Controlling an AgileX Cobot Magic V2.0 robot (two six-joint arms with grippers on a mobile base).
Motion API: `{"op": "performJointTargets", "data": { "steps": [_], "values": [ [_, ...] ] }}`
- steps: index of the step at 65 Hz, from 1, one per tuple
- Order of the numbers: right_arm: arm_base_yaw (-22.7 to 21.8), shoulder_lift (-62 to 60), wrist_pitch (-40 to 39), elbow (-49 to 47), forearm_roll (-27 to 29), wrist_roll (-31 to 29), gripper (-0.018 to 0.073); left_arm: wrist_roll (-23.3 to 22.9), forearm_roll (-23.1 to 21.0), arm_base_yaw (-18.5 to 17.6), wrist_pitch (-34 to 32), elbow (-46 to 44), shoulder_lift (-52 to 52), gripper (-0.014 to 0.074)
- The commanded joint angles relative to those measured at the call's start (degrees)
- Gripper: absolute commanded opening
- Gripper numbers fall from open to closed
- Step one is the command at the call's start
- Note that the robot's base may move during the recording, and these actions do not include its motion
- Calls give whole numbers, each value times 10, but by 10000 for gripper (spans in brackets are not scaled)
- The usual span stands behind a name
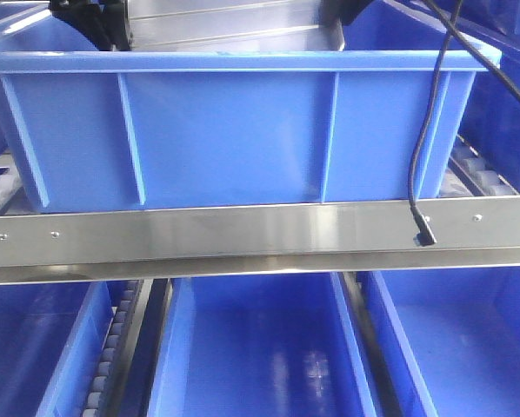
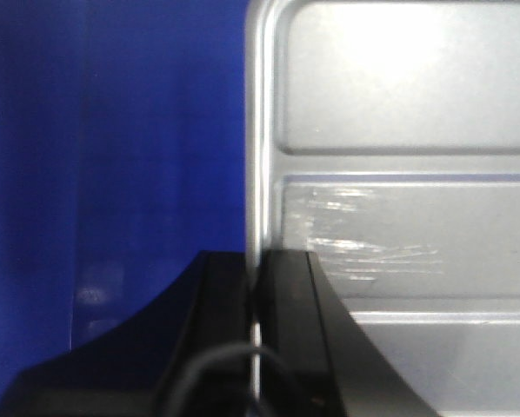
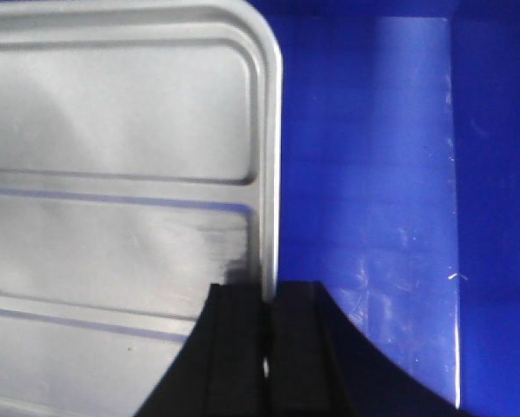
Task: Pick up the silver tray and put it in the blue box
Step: 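Open both grippers to release the tray inside the bin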
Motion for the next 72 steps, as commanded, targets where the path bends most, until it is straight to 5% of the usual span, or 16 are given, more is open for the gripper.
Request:
{"op": "performJointTargets", "data": {
  "steps": [1, 41, 51, 58, 64, 72],
  "values": [
    [15, -26, -97, -26, 53, -5, 57, 0, -65, -18, -89, -25, -32, -6],
    [15, -15, -98, -26, 50, -5, 67, 0, -60, -18, -103, -25, -32, -6],
    [15, -15, -99, -26, 50, -5, 242, 0, -42, -18, -103, -25, -32, -5],
    [15, -15, -99, -26, 50, -5, 386, 0, -31, -18, -102, -25, -32, 114],
    [15, -15, -99, -26, 49, -5, 419, 0, -32, -18, -102, -25, -32, 284],
    [4, -15, -91, -26, 45, -5, 415, -2, -20, -18, -97, -25, -32, 296]
  ]
}}
